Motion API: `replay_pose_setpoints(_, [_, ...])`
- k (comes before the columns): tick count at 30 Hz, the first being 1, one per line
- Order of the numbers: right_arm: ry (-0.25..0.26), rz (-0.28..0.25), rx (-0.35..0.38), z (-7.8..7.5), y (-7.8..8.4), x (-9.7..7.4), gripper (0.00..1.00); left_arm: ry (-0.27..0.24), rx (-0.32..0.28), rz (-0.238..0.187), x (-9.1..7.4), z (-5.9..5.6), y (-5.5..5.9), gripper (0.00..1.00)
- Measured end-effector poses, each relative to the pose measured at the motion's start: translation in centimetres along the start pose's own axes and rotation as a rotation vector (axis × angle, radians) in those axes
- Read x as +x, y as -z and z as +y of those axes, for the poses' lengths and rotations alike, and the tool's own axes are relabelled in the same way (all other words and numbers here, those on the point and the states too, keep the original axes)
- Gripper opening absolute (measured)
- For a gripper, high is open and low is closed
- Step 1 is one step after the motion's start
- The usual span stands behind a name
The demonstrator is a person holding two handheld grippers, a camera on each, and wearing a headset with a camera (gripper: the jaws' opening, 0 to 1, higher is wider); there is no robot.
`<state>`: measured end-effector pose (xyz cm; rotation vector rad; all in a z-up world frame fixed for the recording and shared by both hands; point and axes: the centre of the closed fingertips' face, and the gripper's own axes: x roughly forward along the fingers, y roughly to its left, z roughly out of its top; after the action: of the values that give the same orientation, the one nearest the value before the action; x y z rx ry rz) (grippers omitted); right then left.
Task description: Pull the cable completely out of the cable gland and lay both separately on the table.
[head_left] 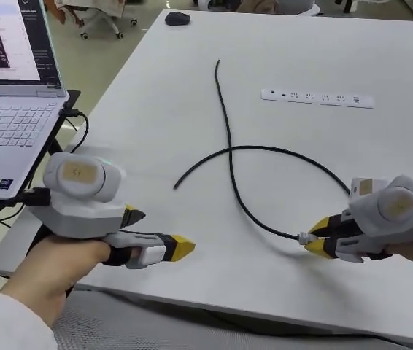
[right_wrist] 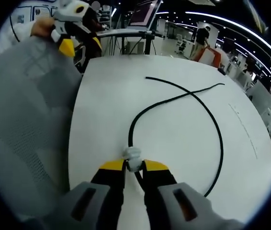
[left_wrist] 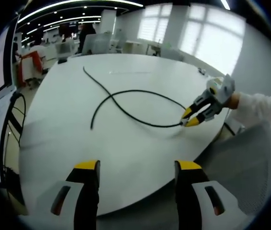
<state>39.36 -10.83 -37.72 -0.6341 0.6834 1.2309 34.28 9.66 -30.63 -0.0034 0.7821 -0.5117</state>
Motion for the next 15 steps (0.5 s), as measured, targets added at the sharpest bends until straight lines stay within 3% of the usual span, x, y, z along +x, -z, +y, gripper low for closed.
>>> replay_pose_setpoints(11, [0.042, -0.047, -0.013, 0.1, -3.5, -2.5, 0.12, 0.018, 0.008, -0.055, -0.3, -0.4, -1.2, 0.61])
replay_pose_setpoints(15, [0.054, -0.066, -0.054, 0.5, -5.4, -3.5, 0.12, 0.045, 0.014, -0.096, -0.5, -0.9, -2.1, 0.60])
